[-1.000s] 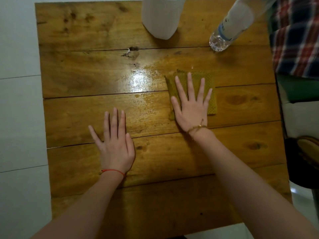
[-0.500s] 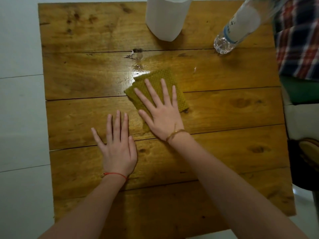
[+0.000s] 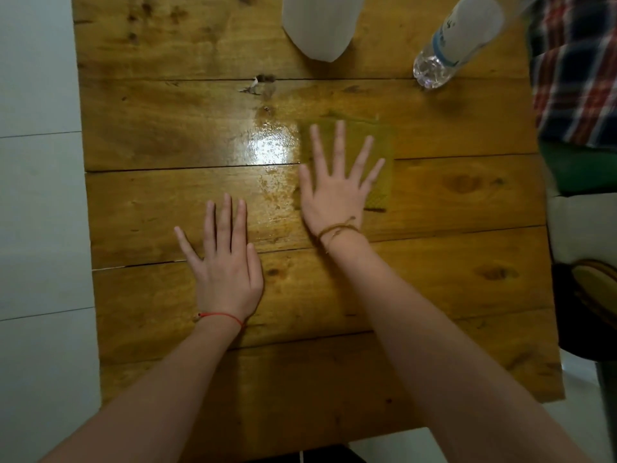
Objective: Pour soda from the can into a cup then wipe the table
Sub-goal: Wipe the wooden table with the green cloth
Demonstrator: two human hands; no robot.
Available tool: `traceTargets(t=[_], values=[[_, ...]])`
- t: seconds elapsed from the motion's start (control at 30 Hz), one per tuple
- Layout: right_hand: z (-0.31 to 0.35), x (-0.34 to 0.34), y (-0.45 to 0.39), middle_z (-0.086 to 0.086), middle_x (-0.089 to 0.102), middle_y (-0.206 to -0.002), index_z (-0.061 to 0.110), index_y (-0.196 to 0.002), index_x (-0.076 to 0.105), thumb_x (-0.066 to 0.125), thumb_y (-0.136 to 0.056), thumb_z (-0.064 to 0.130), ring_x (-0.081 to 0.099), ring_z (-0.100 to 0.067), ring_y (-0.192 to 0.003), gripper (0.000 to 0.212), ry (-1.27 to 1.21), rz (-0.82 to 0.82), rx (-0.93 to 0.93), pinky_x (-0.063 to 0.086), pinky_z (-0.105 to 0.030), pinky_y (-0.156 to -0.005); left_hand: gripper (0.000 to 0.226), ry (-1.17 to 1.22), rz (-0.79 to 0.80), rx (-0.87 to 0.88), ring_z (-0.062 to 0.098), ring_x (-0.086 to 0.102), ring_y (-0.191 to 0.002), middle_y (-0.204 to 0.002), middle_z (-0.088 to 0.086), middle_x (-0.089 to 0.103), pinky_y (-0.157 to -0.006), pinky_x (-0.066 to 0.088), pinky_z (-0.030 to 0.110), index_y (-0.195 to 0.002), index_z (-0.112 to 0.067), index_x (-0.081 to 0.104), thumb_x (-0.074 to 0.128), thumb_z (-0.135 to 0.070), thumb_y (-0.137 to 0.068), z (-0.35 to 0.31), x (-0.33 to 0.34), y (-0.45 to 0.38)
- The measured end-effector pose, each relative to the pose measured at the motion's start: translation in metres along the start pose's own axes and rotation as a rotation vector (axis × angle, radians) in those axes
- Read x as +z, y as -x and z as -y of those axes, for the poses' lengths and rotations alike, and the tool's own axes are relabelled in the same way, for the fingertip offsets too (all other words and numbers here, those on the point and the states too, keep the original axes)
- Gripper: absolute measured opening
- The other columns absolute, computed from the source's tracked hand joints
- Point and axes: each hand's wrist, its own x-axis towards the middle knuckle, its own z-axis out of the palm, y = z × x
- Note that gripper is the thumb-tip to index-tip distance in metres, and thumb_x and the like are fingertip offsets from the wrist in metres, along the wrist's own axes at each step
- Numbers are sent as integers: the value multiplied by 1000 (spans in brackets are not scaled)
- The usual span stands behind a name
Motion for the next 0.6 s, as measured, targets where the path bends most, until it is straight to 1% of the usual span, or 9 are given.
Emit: traceTargets(t=[0.07,0.13,0.2,0.27,0.33,0.43,0.5,0.53,0.6], values=[[8,5,31,1,-6,-164,39,-154,2,14,-100,56,-9,-42,-148,58,18,16,-170,-1,-66,-114,62,4,-3,1,20,-4,-153,-166,0,-1,-115,1,68,-158,-20,5,24,-31,-100,1,0,0],[1,6,62,1,-5,-164,38,-154,2,17,-101,54,-10,-40,-148,58,30,47,-291,1,-65,-115,61,14,-12,6,19,-5,-153,-166,-1,-1,-116,1,67,-158,-21,5,24,-31,-100,1,1,1],[-22,4,85,2,-7,-164,38,-154,0,17,-101,53,-11,-38,-149,58,68,89,-383,2,-63,-116,61,24,-19,10,19,-4,-153,-166,-2,-1,-116,0,67,-158,-21,5,24,-31,-100,1,1,1],[-53,1,96,3,-6,-164,38,-154,0,17,-101,52,-11,-35,-149,57,92,108,-414,3,-62,-117,61,33,-26,5,18,-4,-153,-166,-2,0,-116,0,67,-158,-21,5,24,-31,-100,1,1,1],[-84,-2,94,3,-5,-164,36,-155,3,17,-101,52,-9,-32,-150,58,87,100,-336,2,-61,-118,61,40,-29,-1,18,-4,-153,-166,-2,1,-116,0,67,-158,-21,6,25,-31,-100,0,1,1],[-108,-7,65,2,-7,-164,31,-155,0,18,-100,53,-10,-29,-150,62,28,71,-66,-2,-56,-120,62,34,-37,-3,18,-3,-153,-166,-2,2,-116,0,67,-158,-21,7,26,-31,-100,0,2,1],[-97,-8,41,0,-8,-164,29,-155,-3,16,-100,54,-11,-31,-150,64,-13,39,101,-3,-57,-119,62,27,-43,-1,19,-3,-153,-166,-1,3,-116,0,67,-158,-21,7,26,-31,-100,0,3,1],[-85,-7,32,-1,-9,-164,28,-155,-4,15,-100,53,-11,-33,-150,64,-21,23,152,-2,-57,-119,62,25,-43,-1,19,-3,-153,-166,-1,3,-116,0,66,-158,-21,7,26,-31,-100,0,3,1],[-58,-5,26,-3,-8,-164,27,-156,-4,13,-100,53,-10,-36,-149,64,-29,11,140,-1,-58,-119,62,19,-48,-2,19,-2,-153,-166,-1,3,-116,0,66,-158,-21,7,26,-31,-100,0,4,1]])
